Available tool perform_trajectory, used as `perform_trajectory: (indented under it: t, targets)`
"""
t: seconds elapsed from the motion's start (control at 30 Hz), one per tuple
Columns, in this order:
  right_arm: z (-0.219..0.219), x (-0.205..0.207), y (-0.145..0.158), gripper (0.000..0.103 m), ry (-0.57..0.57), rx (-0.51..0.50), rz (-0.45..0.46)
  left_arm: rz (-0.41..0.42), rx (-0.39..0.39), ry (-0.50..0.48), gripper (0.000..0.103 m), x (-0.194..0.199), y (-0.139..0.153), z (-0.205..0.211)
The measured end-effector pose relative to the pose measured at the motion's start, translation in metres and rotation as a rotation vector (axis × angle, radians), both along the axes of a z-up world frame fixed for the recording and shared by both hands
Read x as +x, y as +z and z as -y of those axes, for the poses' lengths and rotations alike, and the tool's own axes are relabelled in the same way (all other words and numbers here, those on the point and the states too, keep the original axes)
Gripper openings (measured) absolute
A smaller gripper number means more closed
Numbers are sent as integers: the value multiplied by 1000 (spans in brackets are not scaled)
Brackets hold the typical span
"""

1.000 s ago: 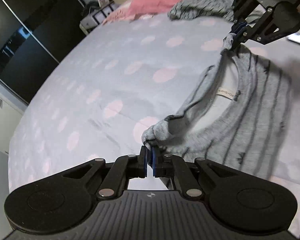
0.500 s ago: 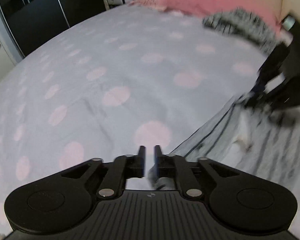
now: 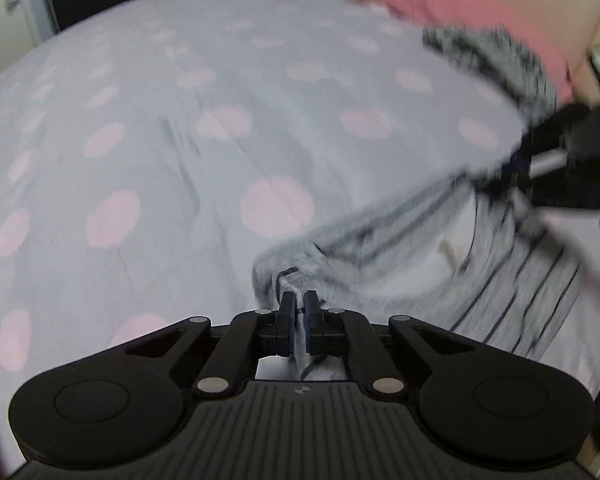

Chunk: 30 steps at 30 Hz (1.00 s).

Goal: Fold clothes
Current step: 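Flip the lifted shirt over with both grippers and lay it down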

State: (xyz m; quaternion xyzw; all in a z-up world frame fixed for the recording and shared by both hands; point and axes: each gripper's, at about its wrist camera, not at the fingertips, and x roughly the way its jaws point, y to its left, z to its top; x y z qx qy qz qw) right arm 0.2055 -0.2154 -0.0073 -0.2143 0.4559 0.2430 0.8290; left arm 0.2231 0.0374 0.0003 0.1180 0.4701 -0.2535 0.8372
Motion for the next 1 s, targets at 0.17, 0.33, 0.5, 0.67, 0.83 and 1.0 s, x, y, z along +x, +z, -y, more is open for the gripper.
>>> perform_trajectory:
  t: [0.17,0.33,0.5,0.67,0.83,1.0]
  targets:
    - [10,0,15,9,-46,63,12,96,47,15,2,5,7,11]
    - [16,18,8,9,-122,101,-23,97,146,29,2,22,-15,23]
    - [10,28,-10,13,-126,58,-51,97,195,2,2,25,-36,30]
    - [22,34,-7,26,-192,115,-75,114,169,2,3,20,-35,25]
    - [44,30,12,43,-311,208,-53,175,143,44,32,8,-19,23]
    - [56,8,36,42,-379,266,18,255,94,81,43,-16,11,21]
